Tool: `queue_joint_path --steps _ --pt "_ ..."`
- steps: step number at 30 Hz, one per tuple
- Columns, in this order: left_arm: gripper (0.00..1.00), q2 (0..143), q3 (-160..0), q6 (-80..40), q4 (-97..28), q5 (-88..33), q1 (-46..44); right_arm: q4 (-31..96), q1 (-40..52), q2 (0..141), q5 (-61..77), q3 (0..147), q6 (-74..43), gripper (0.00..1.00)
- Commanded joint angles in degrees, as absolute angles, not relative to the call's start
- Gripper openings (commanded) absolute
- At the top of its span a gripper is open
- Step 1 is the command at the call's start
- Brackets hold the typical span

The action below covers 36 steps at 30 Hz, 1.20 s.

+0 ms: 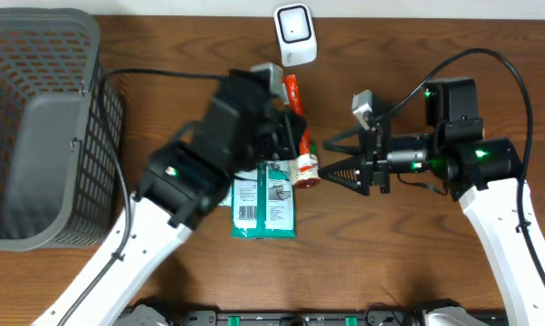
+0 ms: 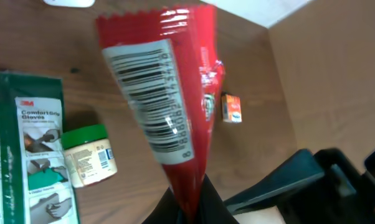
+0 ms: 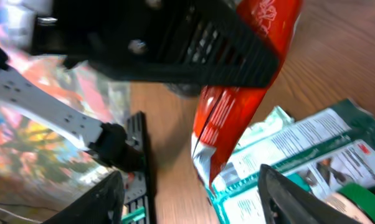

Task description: Scan the item barcode

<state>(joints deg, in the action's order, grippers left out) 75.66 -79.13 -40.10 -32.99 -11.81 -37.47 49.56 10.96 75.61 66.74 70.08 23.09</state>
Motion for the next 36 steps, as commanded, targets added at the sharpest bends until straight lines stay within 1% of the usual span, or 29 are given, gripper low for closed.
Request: queue_joint_path --steps 1,5,11,15,17,18,19,20,21,26,28,30,31,34,36 --pt "0.07 75.66 -79.83 -45.15 -32.95 -2.09 -40.16 49.74 13.08 75.99 62.70 70.35 25.17 0.63" --pt "0.07 75.40 -79.85 -45.17 -33.82 -4.25 -40.75 49.74 13.50 76.40 60.71 70.32 25.15 0.60" --pt "0.07 74.78 -79.85 -45.10 -34.13 -8.23 -40.73 49.50 13.50 77.47 60.80 70.32 25.17 0.60" --pt "0.07 74.67 -79.85 -45.12 -34.74 -9.15 -40.75 49.28 13.50 78.39 63.75 70.32 25.17 0.59" --pt "0.07 74.67 -79.85 -45.15 -35.11 -11.27 -40.73 49.30 13.50 78.85 65.80 70.32 25.17 0.54" --pt "0.07 74.67 -79.85 -45.12 -35.16 -12.14 -40.73 49.34 13.50 79.05 66.50 70.32 25.15 0.43" --pt "0.07 74.67 -79.85 -45.12 -35.16 -12.95 -40.73 49.32 13.50 79.15 66.72 70.32 25.15 0.36" --pt "0.07 74.67 -79.85 -45.15 -35.16 -13.45 -40.73 49.32 13.50 79.15 67.40 70.32 25.17 0.30" --pt "0.07 74.67 -79.83 -45.15 -35.14 -13.54 -40.73 49.32 13.50 79.20 68.16 70.32 25.15 0.28" --pt "0.07 74.67 -79.85 -45.15 -35.14 -13.54 -40.73 49.84 13.50 79.20 71.55 70.32 25.15 0.30" --pt "0.07 74.67 -79.85 -45.71 -35.11 -13.56 -40.73 50.63 13.50 79.20 71.42 70.32 25.19 0.36" --pt "0.07 74.67 -79.85 -46.02 -35.05 -14.17 -40.73 51.22 13.50 79.24 71.40 70.28 25.19 0.36" --pt "0.07 74.67 -79.85 -46.00 -34.94 -14.37 -40.73 51.31 13.50 79.24 71.42 70.26 25.19 0.32" --pt "0.07 74.67 -79.85 -45.98 -35.09 -14.35 -40.73 51.79 13.50 79.24 71.44 70.26 25.19 0.01" --pt "0.07 74.67 -79.85 -45.98 -35.07 -14.33 -40.60 52.23 13.50 79.24 71.46 70.26 25.19 0.01"
